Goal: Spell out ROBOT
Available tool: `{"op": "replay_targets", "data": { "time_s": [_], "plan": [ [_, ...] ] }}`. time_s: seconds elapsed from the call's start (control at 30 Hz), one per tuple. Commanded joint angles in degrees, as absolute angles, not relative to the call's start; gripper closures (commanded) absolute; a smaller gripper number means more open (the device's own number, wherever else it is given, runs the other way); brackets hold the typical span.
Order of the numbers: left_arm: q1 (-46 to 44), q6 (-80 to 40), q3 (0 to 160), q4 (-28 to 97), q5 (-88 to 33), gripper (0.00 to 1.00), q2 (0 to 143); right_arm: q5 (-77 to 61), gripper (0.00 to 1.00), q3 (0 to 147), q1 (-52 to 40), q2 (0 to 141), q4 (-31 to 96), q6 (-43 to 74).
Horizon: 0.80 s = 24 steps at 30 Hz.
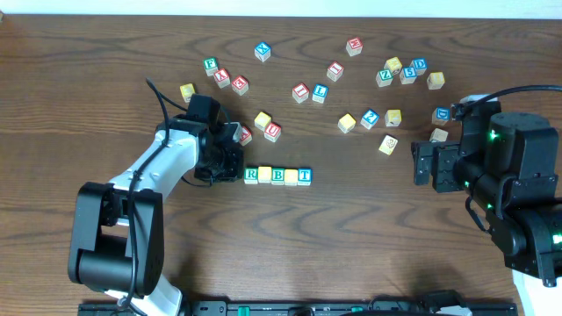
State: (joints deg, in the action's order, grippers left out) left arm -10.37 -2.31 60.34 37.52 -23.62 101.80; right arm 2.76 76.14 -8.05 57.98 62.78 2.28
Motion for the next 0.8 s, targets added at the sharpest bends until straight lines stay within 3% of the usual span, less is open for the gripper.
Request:
{"op": "replay_targets", "data": {
  "time_s": [0.0, 0.77],
  "plan": [
    [-10.48, -3.73, 59.51, 37.67, -19.99, 0.92, 102.65, 2.59, 0.01, 77.08, -7.70, 57.78, 62.81, 1.65],
    [-10.48, -3.75, 59.35, 35.92, -20.08, 0.92, 104.92, 2.59, 0.01, 77.08, -7.70, 57.78, 62.81, 1.65]
  ]
}}
